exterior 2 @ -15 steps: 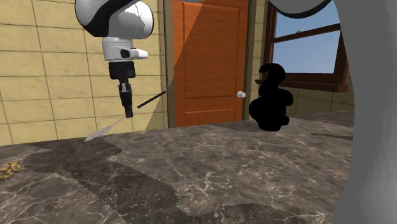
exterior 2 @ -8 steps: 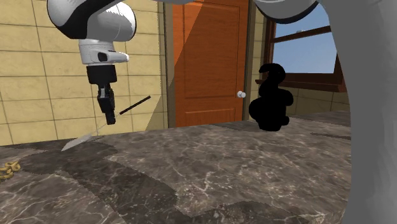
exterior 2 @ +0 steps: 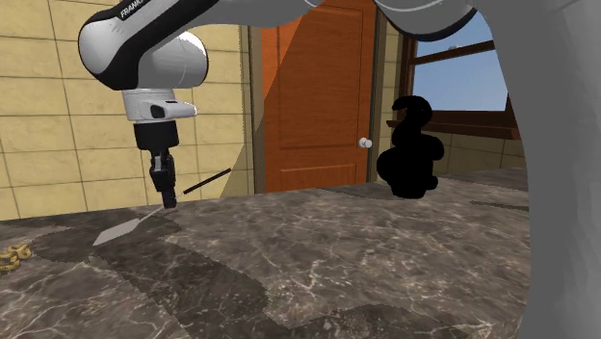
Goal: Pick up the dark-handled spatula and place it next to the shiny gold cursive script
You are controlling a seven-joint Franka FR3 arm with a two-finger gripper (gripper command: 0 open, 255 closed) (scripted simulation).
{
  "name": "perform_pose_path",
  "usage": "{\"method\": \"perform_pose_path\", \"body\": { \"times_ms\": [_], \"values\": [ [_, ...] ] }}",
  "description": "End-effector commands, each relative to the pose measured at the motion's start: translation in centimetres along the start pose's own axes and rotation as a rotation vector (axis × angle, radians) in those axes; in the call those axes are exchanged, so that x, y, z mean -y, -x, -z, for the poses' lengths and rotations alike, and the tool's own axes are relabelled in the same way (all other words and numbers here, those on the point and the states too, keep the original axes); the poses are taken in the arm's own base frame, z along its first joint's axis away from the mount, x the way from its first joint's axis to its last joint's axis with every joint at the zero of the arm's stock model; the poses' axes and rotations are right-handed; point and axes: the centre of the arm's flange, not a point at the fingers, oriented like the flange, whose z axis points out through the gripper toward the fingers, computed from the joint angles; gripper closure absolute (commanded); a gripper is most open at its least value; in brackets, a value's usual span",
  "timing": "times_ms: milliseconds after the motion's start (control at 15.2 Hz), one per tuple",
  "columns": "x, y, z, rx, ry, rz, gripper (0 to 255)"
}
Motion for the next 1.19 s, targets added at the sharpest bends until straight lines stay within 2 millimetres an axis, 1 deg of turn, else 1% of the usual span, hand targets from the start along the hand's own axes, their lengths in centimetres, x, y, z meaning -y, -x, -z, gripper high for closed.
{"method": "perform_pose_path", "body": {
  "times_ms": [0, 264, 330, 858, 924, 1122],
  "values": [
    [-0.1, 0.1, -0.9, 0.0, 0.0, 0.0, 255],
    [-0.1, 0.2, -3.1, 0.0, 0.0, 0.0, 255],
    [-0.1, 0.3, -3.9, 0.0, 0.0, 0.0, 255],
    [-0.1, 0.3, -3.9, 0.0, 0.0, 0.0, 255],
    [-0.1, 0.3, -3.9, 0.0, 0.0, 0.0, 0],
    [-0.1, 0.3, -3.9, 0.0, 0.0, 0.0, 0]
  ]
}}
